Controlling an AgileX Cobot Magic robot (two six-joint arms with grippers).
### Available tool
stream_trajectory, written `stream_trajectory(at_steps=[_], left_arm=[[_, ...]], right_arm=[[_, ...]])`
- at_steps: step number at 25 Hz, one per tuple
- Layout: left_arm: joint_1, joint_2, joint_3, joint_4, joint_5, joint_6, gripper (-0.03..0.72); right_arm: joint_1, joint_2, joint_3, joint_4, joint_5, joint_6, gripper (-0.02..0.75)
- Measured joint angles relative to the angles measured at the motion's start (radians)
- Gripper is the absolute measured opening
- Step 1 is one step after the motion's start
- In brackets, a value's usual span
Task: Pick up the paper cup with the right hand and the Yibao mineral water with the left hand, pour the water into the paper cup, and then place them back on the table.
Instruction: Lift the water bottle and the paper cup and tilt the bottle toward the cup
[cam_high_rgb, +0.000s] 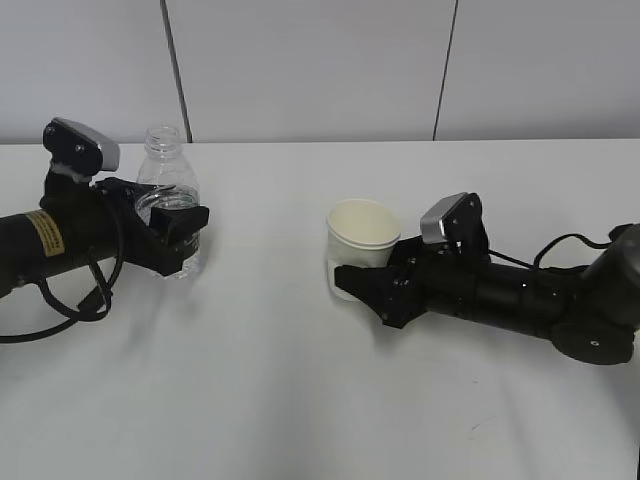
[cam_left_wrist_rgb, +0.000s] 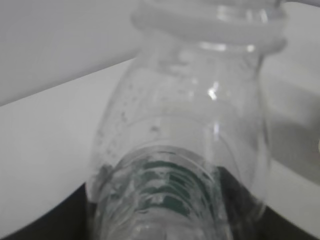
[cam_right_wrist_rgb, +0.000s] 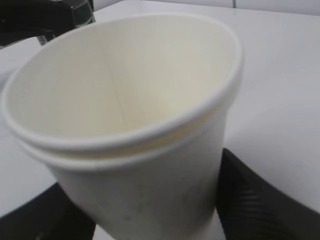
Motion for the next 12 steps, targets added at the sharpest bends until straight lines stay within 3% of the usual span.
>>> stream_trajectory(at_steps=[12], left_arm=[[-0.028,-0.114,-0.04,0.101,0.274,0.0,0.372]], right_arm=[[0.108,0.0,-0.068,-0.059,0.091,0.087,0.508]])
